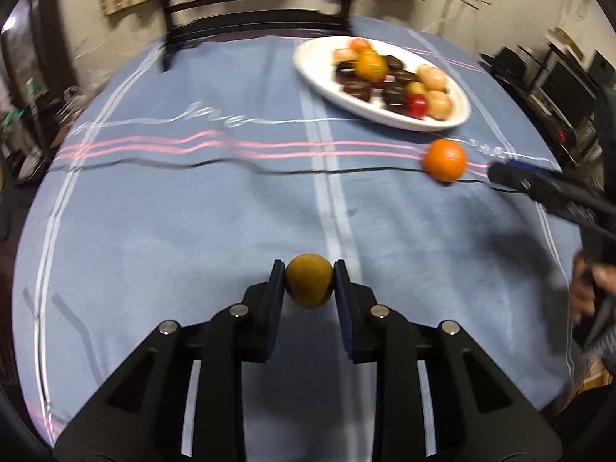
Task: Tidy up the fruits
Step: 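Grasp the tangerine with the right tool while the left tool holds its fruit, then place the yellow fruit and tangerine onto the white plate, open both tools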
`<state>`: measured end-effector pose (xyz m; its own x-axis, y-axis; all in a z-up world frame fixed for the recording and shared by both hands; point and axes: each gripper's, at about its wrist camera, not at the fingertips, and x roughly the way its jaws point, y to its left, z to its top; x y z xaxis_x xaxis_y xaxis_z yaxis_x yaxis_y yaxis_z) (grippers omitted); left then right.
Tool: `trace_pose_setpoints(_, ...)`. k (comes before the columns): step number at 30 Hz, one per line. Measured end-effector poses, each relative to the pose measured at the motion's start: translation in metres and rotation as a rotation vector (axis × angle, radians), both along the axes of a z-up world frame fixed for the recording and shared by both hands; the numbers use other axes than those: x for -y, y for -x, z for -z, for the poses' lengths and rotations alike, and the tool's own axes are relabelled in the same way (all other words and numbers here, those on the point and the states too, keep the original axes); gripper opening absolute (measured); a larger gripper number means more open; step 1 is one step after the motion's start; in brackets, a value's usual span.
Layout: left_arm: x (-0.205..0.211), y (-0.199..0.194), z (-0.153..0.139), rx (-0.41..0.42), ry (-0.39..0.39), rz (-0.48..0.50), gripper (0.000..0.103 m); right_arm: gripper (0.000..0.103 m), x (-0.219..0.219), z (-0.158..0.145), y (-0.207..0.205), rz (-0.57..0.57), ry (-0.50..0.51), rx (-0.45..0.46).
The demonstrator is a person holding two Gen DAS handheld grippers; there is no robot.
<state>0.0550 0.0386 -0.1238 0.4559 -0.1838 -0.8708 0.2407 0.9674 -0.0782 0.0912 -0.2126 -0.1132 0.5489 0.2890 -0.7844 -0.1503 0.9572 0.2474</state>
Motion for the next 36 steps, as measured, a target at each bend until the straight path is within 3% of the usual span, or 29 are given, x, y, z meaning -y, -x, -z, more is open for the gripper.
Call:
trace_pose_setpoints(5, -0.035, 0.008, 0.000, -0.010, 0.005, -0.082, 0.026, 0.065, -0.021, 0.011, -0.025, -0.049, 0.068, -0.006)
trace_pose_setpoints(11, -0.047, 0.011, 0.008, -0.030, 0.013, -0.112, 0.026, 0.064, -0.027, 0.026, -0.032, -0.062, 0.104, -0.020)
trace_pose_setpoints(15, -0.042, 0.010, 0.010, -0.034, 0.013, -0.101, 0.026, 0.046, -0.031, 0.034, -0.032, -0.079, 0.137, -0.016)
trace_pose_setpoints(18, -0.039, 0.007, 0.010, -0.032, 0.002, -0.093, 0.026, 0.044, -0.026, 0.033, -0.028, -0.078, 0.113, -0.018)
trace_pose_setpoints(27, -0.019, -0.007, 0.010, -0.033, -0.004, -0.043, 0.026, 0.044, -0.023, 0.019, 0.045, -0.093, 0.032, -0.034)
trace_pose_setpoints(31, 0.001, -0.015, 0.010, -0.032, 0.008, 0.015, 0.026, 0.044, -0.024, 0.012, 0.082, -0.134, 0.106, -0.025)
trace_pose_setpoints(36, 0.022, -0.023, 0.015, -0.049, 0.032, 0.071, 0.026, 0.044, -0.002, 0.010, 0.096, -0.057, 0.119, -0.036)
